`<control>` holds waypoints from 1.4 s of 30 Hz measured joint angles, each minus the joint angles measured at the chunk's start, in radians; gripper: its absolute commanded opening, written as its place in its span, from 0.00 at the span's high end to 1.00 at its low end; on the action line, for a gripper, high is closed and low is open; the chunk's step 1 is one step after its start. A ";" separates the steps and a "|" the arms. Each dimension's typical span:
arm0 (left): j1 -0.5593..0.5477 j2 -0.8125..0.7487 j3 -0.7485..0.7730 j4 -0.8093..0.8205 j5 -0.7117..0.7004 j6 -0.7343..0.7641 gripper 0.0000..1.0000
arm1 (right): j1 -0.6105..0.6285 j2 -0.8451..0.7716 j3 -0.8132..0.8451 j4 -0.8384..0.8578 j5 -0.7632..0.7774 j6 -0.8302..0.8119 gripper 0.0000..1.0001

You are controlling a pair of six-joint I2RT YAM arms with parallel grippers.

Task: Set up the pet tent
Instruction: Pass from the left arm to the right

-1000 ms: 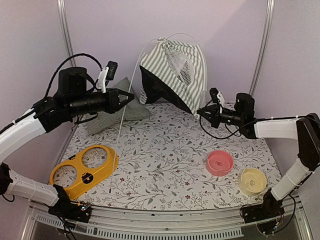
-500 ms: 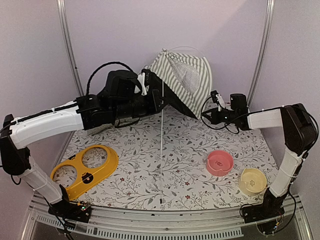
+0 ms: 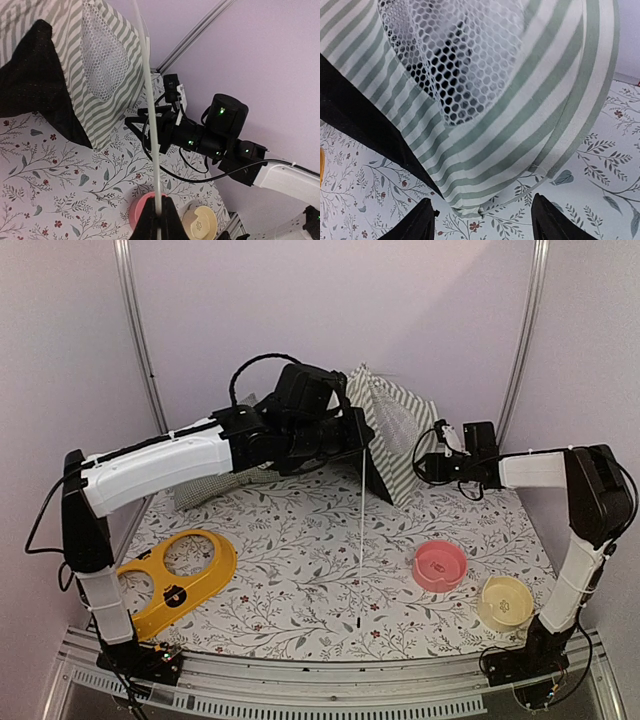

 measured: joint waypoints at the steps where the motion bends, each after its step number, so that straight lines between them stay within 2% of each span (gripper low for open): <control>1: 0.000 0.008 0.004 -0.008 0.002 0.000 1.00 | 0.000 -0.011 0.000 -0.007 0.019 -0.002 0.24; 5: 0.002 0.030 0.014 -0.016 0.002 0.000 1.00 | -0.007 -0.082 0.000 -0.026 0.104 -0.005 0.18; 10: 0.005 0.032 0.015 -0.013 0.004 0.000 1.00 | -0.020 -0.169 0.000 -0.075 0.150 -0.007 0.19; 16: 0.016 0.032 0.021 -0.011 0.013 0.000 1.00 | 0.011 -0.354 -0.086 -0.094 0.035 0.038 0.20; 21: 0.027 0.047 0.042 -0.006 0.029 0.000 1.00 | 0.143 -0.598 -0.250 -0.048 -0.122 0.081 0.23; 26: 0.031 0.061 0.051 -0.005 0.034 0.000 1.00 | 0.275 -0.730 -0.372 -0.009 -0.233 0.134 0.27; 30: 0.033 0.066 0.057 -0.004 0.038 0.000 1.00 | 0.391 -0.770 -0.449 0.002 -0.288 0.168 0.28; 34: 0.034 0.066 0.059 0.005 0.044 0.001 1.00 | 0.457 -0.763 -0.476 0.008 -0.335 0.203 0.29; 42: 0.035 0.071 0.059 0.019 0.053 0.008 1.00 | 0.525 -0.595 -0.472 0.107 -0.399 0.320 0.37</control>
